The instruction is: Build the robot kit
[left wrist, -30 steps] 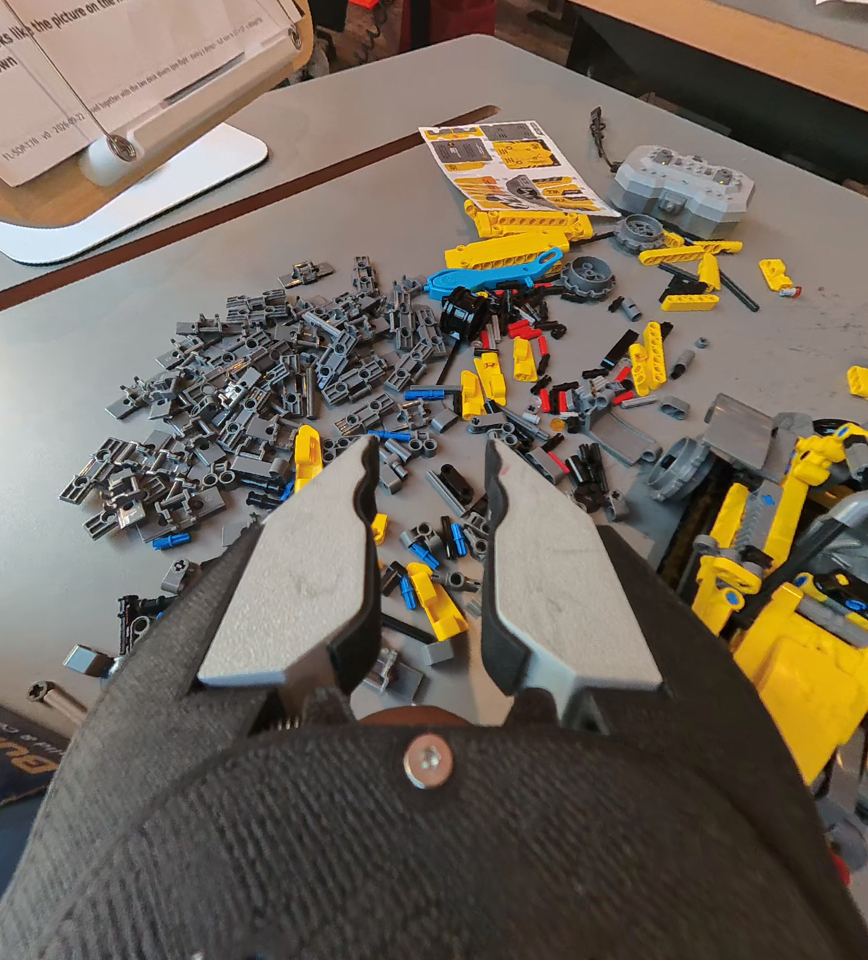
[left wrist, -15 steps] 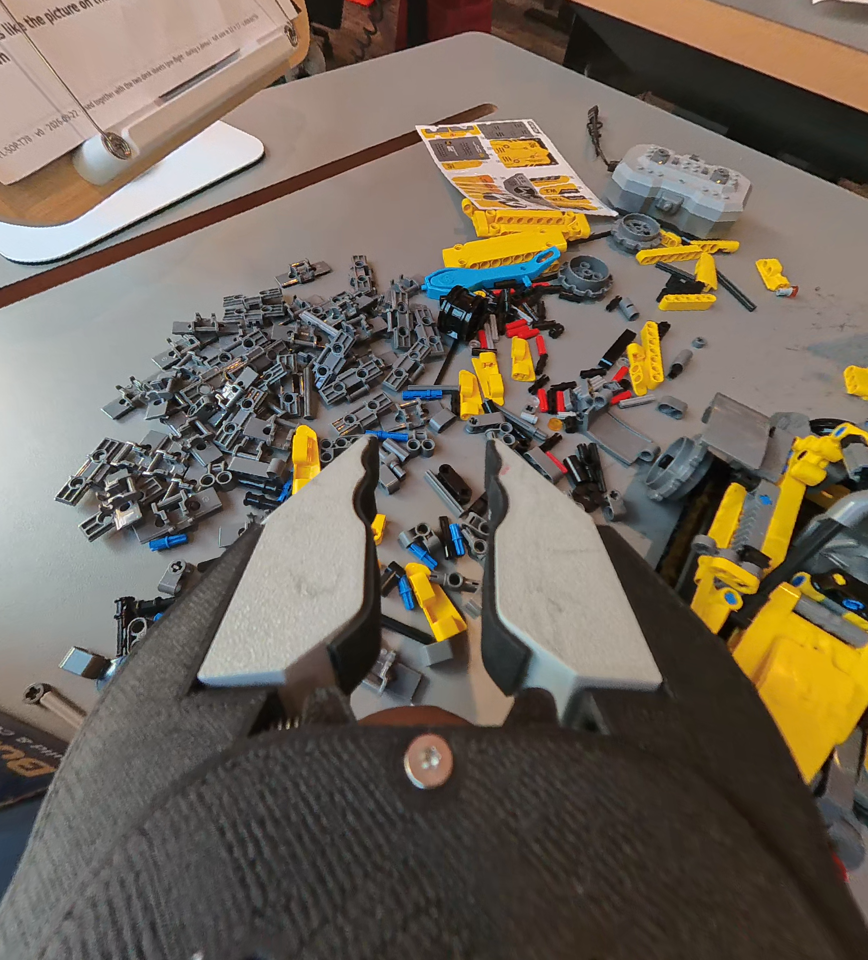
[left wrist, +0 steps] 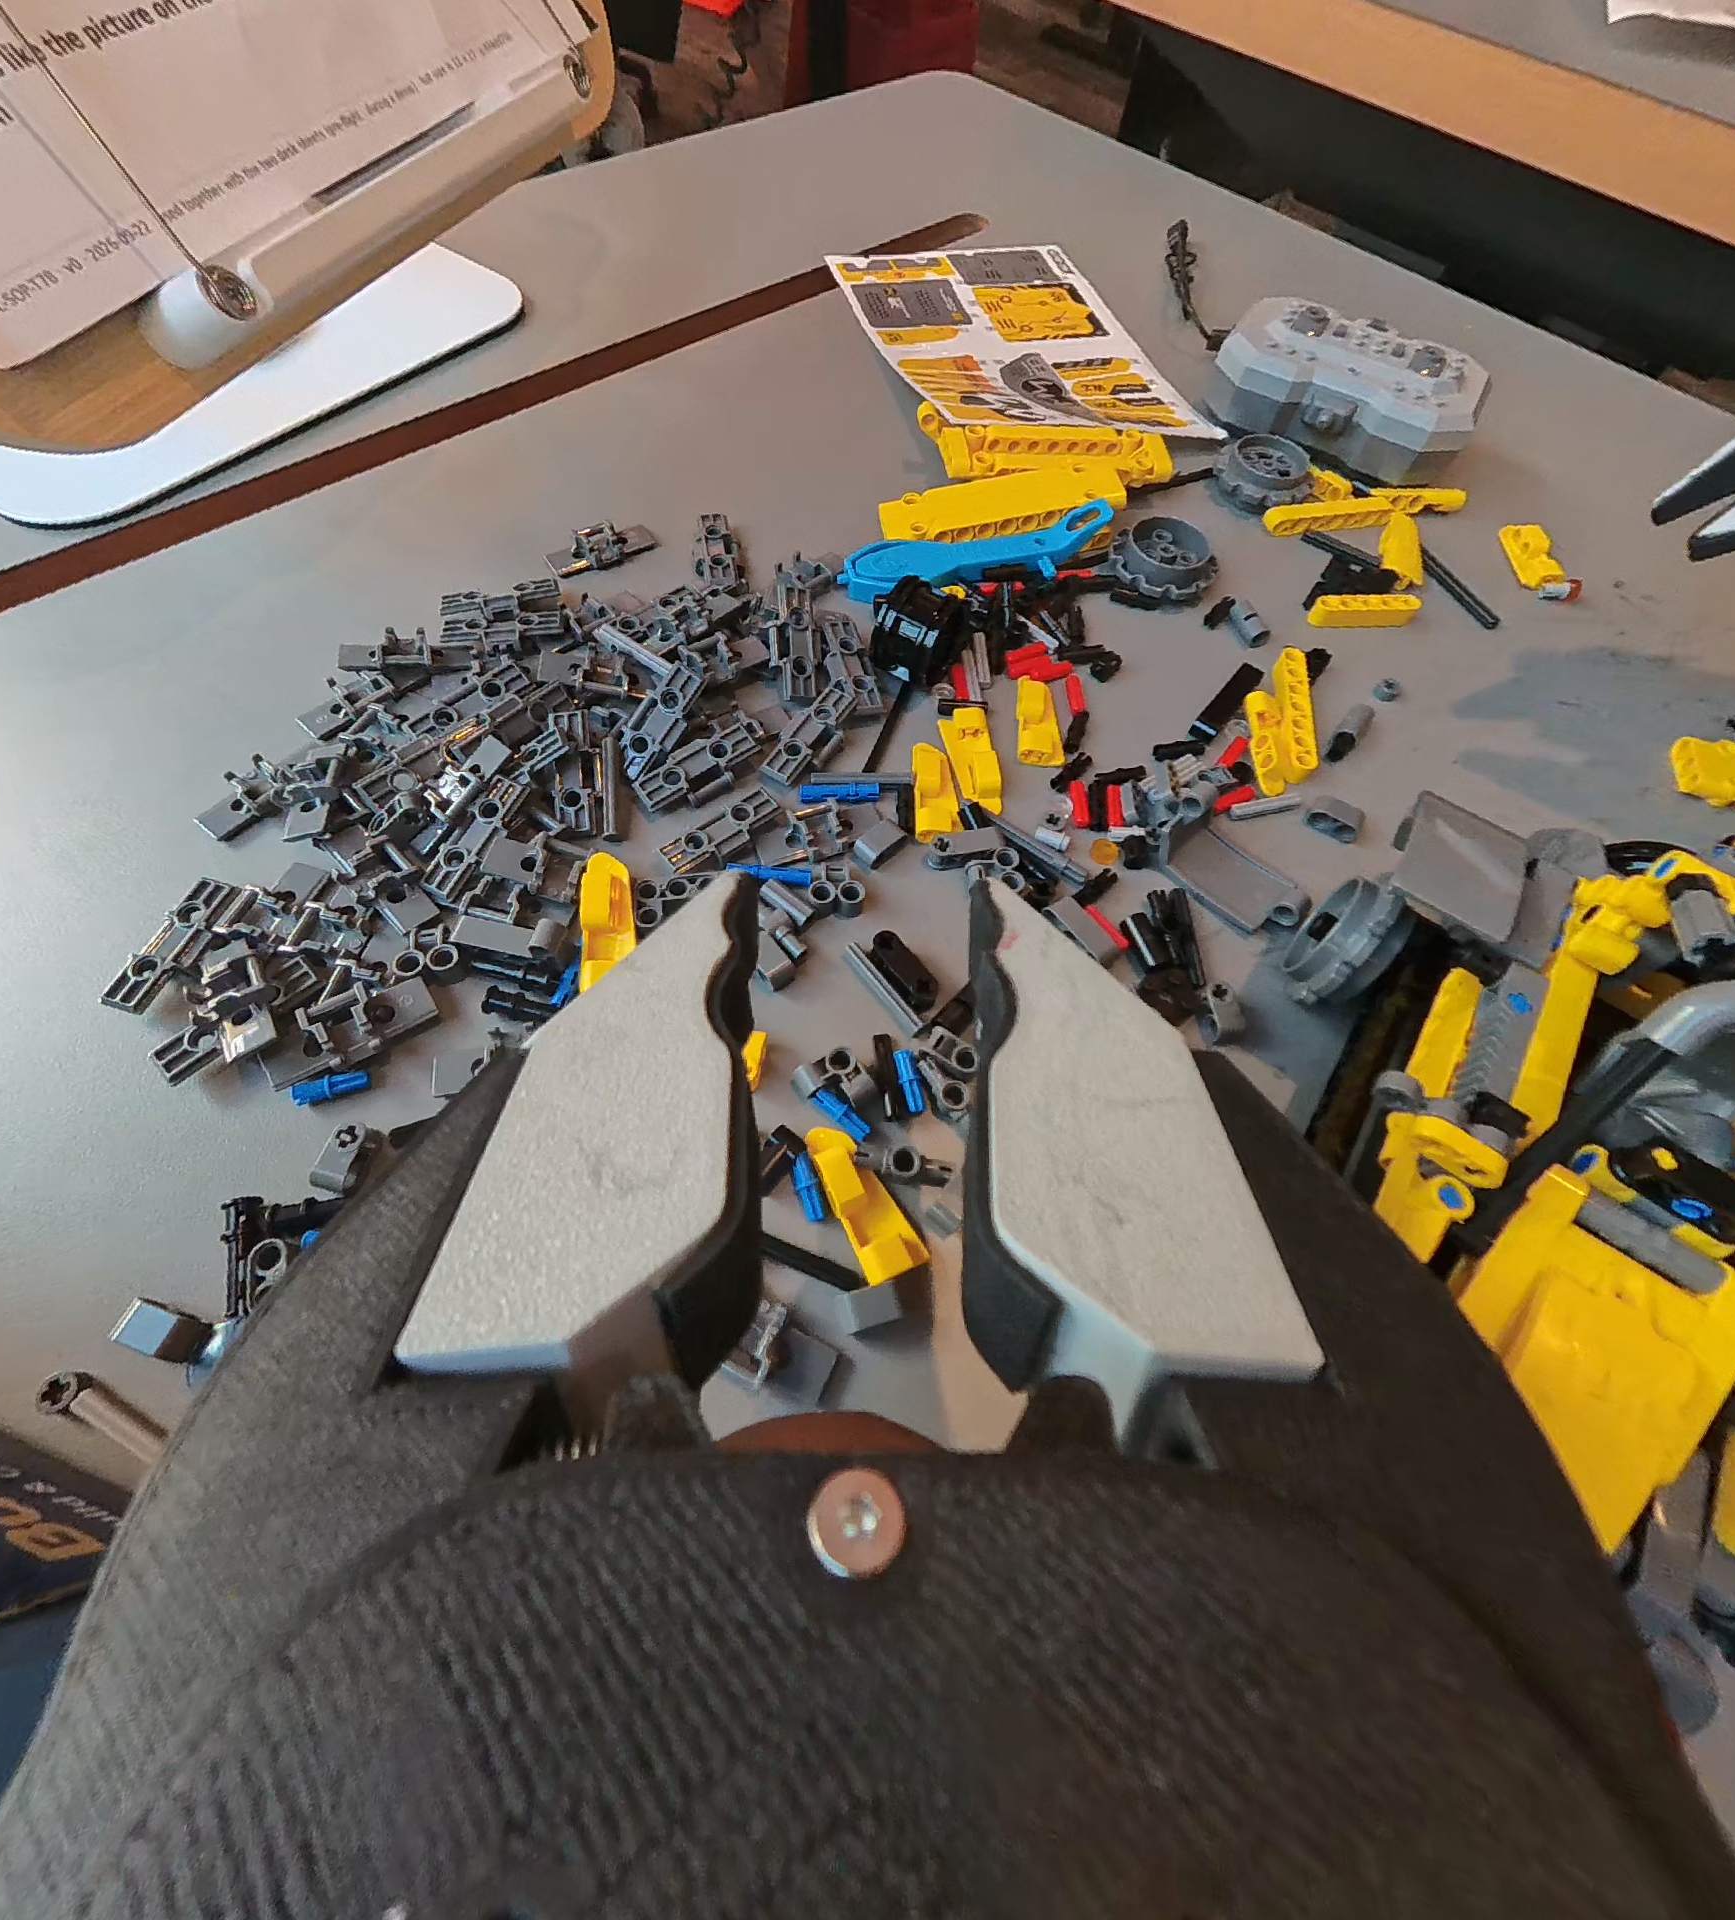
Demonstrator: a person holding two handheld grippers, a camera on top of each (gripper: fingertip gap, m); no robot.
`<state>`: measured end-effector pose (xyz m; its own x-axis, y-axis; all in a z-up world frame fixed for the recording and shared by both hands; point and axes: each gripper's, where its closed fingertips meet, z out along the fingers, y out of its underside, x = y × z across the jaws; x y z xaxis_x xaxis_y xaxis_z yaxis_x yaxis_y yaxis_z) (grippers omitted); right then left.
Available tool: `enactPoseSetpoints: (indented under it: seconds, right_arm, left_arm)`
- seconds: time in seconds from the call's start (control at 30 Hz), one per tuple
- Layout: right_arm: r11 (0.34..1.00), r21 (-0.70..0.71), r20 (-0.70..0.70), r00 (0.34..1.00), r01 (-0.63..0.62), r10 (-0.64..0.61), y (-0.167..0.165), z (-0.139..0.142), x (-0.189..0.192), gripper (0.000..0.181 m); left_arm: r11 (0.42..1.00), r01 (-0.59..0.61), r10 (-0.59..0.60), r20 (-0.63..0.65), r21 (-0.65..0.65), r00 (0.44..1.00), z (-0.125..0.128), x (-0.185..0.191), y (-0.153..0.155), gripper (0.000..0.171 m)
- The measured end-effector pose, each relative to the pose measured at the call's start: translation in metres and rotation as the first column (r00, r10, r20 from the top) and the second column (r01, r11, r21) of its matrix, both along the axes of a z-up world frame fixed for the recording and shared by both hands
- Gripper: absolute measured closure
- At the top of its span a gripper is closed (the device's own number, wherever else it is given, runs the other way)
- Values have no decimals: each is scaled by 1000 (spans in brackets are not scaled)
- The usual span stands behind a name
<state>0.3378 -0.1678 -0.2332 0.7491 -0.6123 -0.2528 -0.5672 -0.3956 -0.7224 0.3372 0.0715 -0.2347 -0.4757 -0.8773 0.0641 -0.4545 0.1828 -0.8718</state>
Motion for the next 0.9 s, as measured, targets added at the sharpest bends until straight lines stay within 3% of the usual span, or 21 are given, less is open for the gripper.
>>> enactPoseSetpoints:
  seconds: [0.1, 0.23, 0.47, 0.67, 0.9]
  right_arm:
    - [998, -3, 29, 998, -57, 57, 13, -1, -3, 169]
    - [978, -121, 93, 979, -168, 180, 35, -14, -2, 181]
    - [868, -394, 65, 933, -302, 355, 55, -48, 14, 179]
    - [873, -401, 94, 935, -278, 341, 73, -37, 36, 179]
    - [855, -436, 28, 946, -280, 324, 90, -56, 56, 177]
  left_arm:
    - [1000, 6, -6, -2, 8, 1000, -2, 0, -2, 134]
    - [1000, 10, -10, -4, 14, 1000, -3, -1, -3, 134]
    - [1000, 1, -1, -6, 6, 1000, -3, 0, 0, 134]
    - [1000, 10, -10, -10, 12, 1000, -4, 0, -3, 134]
    - [1000, 8, -8, -14, 20, 1000, -6, 0, -2, 134]
